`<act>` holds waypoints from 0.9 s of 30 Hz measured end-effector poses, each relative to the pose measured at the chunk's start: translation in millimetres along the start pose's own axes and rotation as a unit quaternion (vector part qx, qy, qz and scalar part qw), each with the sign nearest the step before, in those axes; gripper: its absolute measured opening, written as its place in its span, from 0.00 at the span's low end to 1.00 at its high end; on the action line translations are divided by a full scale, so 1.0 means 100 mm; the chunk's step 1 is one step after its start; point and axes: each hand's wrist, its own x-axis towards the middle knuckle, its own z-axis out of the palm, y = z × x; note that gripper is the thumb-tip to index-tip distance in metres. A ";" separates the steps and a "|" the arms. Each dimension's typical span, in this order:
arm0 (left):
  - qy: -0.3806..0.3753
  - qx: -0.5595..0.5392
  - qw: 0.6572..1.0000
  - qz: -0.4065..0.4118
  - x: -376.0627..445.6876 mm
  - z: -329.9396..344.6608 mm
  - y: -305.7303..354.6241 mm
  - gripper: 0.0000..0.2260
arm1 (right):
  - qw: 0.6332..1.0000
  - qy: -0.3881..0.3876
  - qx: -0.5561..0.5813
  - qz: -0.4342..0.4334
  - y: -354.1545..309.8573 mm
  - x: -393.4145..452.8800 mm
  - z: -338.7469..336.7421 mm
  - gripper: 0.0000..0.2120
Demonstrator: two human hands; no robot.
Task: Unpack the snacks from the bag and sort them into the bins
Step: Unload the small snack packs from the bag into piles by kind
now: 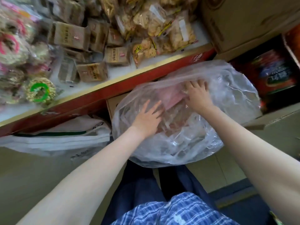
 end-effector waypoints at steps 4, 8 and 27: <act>-0.031 0.002 0.994 -0.104 0.13 -0.08 -0.39 0.22 | 0.996 -0.073 -0.053 0.022 0.28 0.11 0.00 0.36; -0.004 -0.012 0.992 -0.127 0.07 -0.14 -0.66 0.28 | 0.996 -0.067 -0.043 -0.044 0.25 0.15 0.08 0.33; 0.072 -0.194 0.961 -0.186 -0.03 -0.33 -0.31 0.30 | 0.985 0.123 -0.019 -0.120 0.91 -0.14 -1.00 0.19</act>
